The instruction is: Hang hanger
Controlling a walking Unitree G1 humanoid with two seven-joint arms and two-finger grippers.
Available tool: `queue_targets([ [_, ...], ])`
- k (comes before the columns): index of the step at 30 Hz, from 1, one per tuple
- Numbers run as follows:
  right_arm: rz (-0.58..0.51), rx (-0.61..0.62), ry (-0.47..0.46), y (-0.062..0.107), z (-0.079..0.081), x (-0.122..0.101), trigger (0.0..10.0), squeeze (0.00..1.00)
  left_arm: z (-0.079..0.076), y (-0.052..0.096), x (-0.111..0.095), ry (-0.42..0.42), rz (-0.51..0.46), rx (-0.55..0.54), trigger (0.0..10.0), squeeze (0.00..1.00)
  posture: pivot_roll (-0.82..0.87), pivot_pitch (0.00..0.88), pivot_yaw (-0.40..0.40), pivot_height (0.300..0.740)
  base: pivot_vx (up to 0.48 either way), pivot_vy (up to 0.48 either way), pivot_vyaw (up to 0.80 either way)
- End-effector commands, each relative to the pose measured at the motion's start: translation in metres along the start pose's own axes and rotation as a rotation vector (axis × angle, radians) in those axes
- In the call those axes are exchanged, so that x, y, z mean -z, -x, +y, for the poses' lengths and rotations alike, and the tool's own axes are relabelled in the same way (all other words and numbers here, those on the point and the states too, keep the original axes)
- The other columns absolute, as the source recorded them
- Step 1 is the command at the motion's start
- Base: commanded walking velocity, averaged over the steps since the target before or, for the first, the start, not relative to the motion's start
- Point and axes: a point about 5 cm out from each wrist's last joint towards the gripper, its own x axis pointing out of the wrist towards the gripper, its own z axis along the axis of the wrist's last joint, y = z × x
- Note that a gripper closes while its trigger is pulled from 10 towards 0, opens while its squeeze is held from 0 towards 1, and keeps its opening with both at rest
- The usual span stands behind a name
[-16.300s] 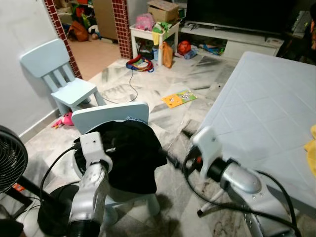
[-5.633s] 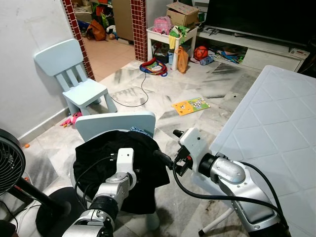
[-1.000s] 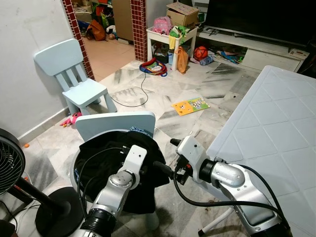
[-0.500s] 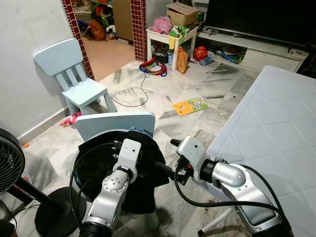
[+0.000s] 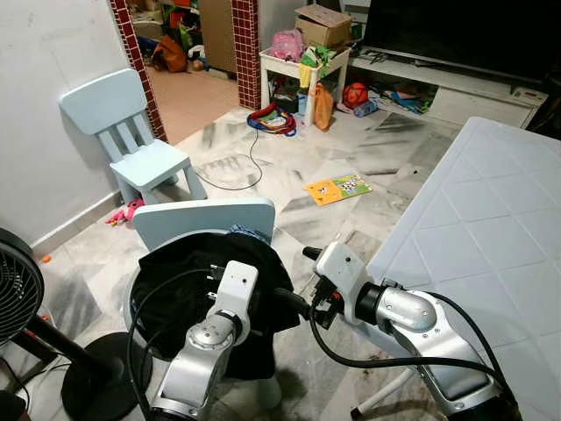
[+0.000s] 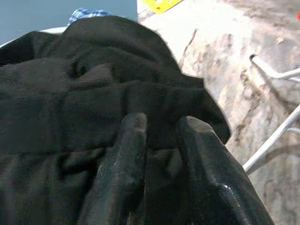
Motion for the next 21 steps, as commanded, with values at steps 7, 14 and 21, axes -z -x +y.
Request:
queue_targets([
  [7, 0.001, -0.020, 0.014, -0.003, 0.003, -0.001, 10.0, 0.00, 0.010, -0.006, -0.003, -0.104, 0.042, -0.004, 10.0, 1.00, -0.14, 0.000, 0.013, 0.740, 0.000, 0.000, 0.00],
  [14, -0.003, -0.017, -0.002, -0.003, 0.006, -0.001, 10.0, 0.00, 0.010, -0.011, -0.004, -0.129, 0.058, 0.021, 10.0, 1.00, -0.15, 0.000, 0.020, 0.740, 0.000, 0.000, 0.00],
  [21, -0.002, -0.023, -0.001, -0.003, 0.007, -0.001, 10.0, 0.00, 0.012, -0.018, -0.003, -0.130, 0.081, 0.031, 10.0, 1.00, -0.15, 0.000, 0.020, 0.740, 0.000, 0.000, 0.00],
])
